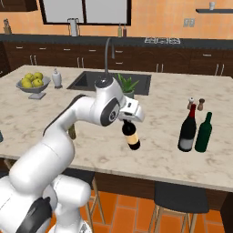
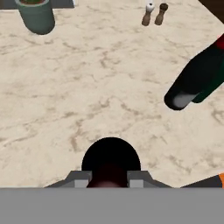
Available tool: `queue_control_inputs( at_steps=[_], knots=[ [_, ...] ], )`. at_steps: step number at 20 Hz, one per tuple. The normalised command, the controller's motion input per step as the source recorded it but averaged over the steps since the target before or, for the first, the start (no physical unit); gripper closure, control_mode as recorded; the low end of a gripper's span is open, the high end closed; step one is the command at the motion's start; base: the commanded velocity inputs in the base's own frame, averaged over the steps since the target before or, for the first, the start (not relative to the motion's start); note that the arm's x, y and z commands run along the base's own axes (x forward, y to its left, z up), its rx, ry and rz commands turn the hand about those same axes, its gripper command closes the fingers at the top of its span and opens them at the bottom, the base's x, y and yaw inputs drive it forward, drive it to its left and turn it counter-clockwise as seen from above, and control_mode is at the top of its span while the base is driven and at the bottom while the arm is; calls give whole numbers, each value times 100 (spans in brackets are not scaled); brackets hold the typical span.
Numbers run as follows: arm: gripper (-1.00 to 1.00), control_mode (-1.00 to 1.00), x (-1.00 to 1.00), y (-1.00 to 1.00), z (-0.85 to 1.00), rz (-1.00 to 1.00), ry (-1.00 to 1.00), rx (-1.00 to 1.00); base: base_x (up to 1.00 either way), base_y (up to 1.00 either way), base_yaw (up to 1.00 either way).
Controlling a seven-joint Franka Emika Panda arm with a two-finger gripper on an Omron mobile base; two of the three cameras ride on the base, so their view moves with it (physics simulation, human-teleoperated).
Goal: Move the plastic bottles in the middle to the plastics group, and the glass bottles in the middle to the glass group.
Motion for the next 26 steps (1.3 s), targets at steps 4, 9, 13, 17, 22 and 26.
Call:
queue_control_inputs(
  at_steps=[4,9,13,17,22,26],
  knots=[
    [100,-100,10,-98,0,-12,-1,9,0,0,0],
    [100,-100,23,-89,0,-15,0,6,0,0,0],
    [100,-100,31,-60,-19,-14,1,1,0,0,0],
    [100,-100,50,-26,-40,-14,15,2,0,0,0],
    [100,-100,43,-23,-49,-5,14,6,0,0,0],
    [100,-100,23,-28,-50,0,1,8,0,0,0]
  ],
)
